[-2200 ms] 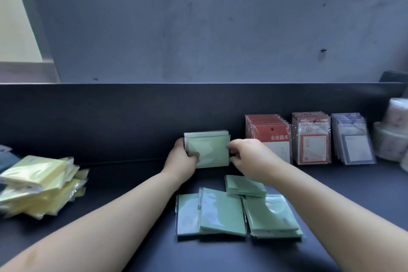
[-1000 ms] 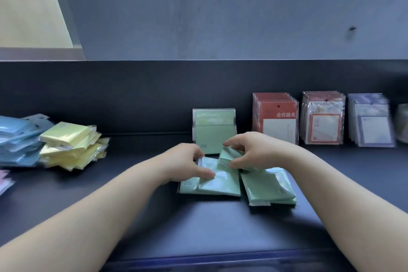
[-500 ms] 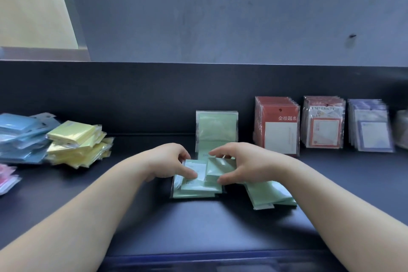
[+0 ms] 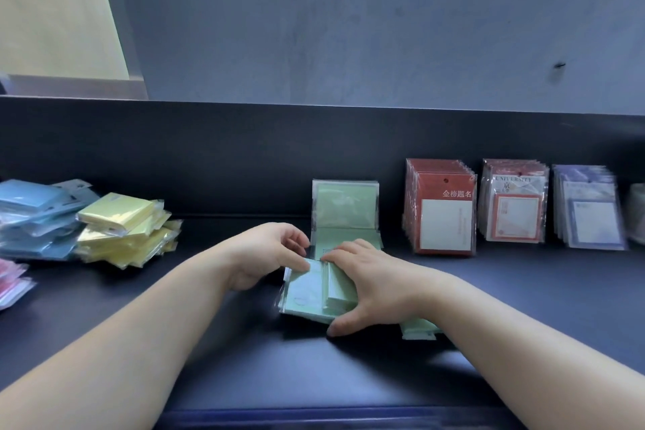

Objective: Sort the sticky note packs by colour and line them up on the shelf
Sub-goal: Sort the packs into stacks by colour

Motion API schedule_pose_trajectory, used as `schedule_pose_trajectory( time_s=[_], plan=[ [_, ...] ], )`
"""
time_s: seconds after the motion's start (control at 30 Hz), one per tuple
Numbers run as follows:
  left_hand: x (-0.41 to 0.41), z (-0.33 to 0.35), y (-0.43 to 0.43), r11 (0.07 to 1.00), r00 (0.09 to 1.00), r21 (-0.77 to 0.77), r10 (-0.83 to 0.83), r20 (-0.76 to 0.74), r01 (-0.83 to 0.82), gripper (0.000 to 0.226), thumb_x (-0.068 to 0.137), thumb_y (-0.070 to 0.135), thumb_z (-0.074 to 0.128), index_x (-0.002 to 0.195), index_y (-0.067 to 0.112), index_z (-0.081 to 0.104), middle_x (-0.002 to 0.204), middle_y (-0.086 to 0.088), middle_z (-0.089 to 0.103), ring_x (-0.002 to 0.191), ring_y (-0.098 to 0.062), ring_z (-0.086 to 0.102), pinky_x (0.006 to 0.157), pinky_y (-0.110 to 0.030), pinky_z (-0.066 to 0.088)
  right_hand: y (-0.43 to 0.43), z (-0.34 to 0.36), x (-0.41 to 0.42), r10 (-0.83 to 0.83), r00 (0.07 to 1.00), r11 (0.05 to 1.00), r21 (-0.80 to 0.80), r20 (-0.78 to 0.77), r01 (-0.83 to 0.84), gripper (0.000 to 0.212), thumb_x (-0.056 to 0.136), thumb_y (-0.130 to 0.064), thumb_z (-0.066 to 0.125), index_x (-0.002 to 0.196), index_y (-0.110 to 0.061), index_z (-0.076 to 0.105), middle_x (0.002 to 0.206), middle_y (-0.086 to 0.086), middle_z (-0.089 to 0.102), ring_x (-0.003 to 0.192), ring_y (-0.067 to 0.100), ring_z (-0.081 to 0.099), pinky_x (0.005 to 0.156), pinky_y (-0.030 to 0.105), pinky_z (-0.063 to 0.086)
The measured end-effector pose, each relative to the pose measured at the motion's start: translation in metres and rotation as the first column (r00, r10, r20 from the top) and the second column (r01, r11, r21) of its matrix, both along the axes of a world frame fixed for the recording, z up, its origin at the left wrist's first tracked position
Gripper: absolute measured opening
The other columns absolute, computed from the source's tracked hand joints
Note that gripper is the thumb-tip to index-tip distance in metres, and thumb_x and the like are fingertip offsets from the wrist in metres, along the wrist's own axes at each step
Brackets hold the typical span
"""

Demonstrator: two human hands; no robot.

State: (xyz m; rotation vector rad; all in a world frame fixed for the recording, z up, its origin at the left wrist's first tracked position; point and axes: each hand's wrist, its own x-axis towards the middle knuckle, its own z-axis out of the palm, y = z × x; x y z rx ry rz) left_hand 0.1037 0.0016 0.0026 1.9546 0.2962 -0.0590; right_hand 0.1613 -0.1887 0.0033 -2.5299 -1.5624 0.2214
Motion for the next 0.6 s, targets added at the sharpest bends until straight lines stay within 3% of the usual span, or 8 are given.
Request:
schedule_pose_trajectory(
  time_s=[0.13, 0.23, 0.27, 0.37, 0.5, 0.6],
  plan=[
    [0.001, 0.004, -0.005, 0.979, 0.996, -0.202, 0.022, 0.088, -0.004, 0.031, 0.069, -0.007, 0.068, 0.093, 0.009, 0.058, 0.085, -0.006, 0.059, 0.075, -0.015, 0.056, 0.068, -0.024, 0.043, 0.000, -0.002, -0.004, -0.017, 1.000, 0.999, 0.049, -0.022, 0.018, 0.099, 0.069, -0.045, 0.075, 0.147, -0.022, 0.019, 0.142, -0.004, 0.036, 0.130, 0.013, 0.032, 0.110, 0.025, 0.028],
    [0.007, 0.005, -0.005, 0.913, 0.977, -0.392, 0.174, 0.121, -0.114, 0.011, 0.087, -0.002, 0.060, 0.092, 0.007, 0.058, 0.081, -0.006, 0.061, 0.071, -0.015, 0.058, 0.067, -0.026, 0.047, -0.003, 0.005, 0.002, -0.044, 0.998, 0.993, 0.112, 0.042, 0.039, 0.100, 0.067, -0.039, 0.074, 0.148, -0.020, 0.019, 0.138, -0.003, 0.037, 0.129, 0.013, 0.032, 0.110, 0.025, 0.028],
    [0.010, 0.005, -0.004, 0.899, 0.971, -0.408, 0.218, 0.103, -0.158, 0.005, 0.093, 0.004, 0.055, 0.092, 0.007, 0.058, 0.083, -0.007, 0.062, 0.072, -0.016, 0.058, 0.068, -0.026, 0.048, -0.005, 0.008, 0.007, -0.064, 0.996, 0.989, 0.136, 0.061, 0.055, 0.101, 0.068, -0.038, 0.074, 0.149, -0.019, 0.017, 0.140, -0.003, 0.036, 0.131, 0.013, 0.030, 0.111, 0.025, 0.027],
    [0.023, 0.000, -0.001, 0.903, 0.954, -0.323, 0.300, 0.002, -0.283, 0.017, 0.098, 0.020, 0.049, 0.095, 0.006, 0.058, 0.099, -0.013, 0.058, 0.082, -0.019, 0.056, 0.070, -0.026, 0.049, -0.007, 0.014, 0.027, -0.149, 0.988, 0.982, 0.123, 0.051, 0.142, 0.103, 0.070, -0.033, 0.071, 0.151, -0.021, 0.009, 0.147, -0.003, 0.027, 0.137, 0.013, 0.021, 0.113, 0.025, 0.023],
    [0.036, 0.002, -0.010, 0.896, 0.941, -0.289, 0.326, -0.087, -0.337, 0.022, 0.099, 0.016, 0.046, 0.115, 0.003, 0.053, 0.117, -0.012, 0.052, 0.111, -0.027, 0.053, 0.078, -0.035, 0.049, -0.006, 0.010, 0.043, -0.230, 0.971, 0.973, -0.014, -0.064, 0.230, 0.100, 0.072, -0.028, 0.070, 0.151, -0.027, 0.009, 0.150, -0.002, 0.028, 0.135, 0.018, 0.029, 0.110, 0.031, 0.033],
    [0.043, 0.006, -0.018, 0.891, 0.947, -0.321, 0.296, -0.125, -0.321, 0.019, 0.098, 0.006, 0.039, 0.087, 0.005, 0.054, 0.092, -0.008, 0.058, 0.086, -0.025, 0.058, 0.072, -0.035, 0.051, -0.005, 0.011, 0.048, -0.256, 0.960, 0.967, -0.031, -0.113, 0.254, 0.097, 0.072, -0.026, 0.071, 0.150, -0.028, 0.014, 0.146, -0.002, 0.031, 0.127, 0.018, 0.041, 0.097, 0.032, 0.047]
  ],
)
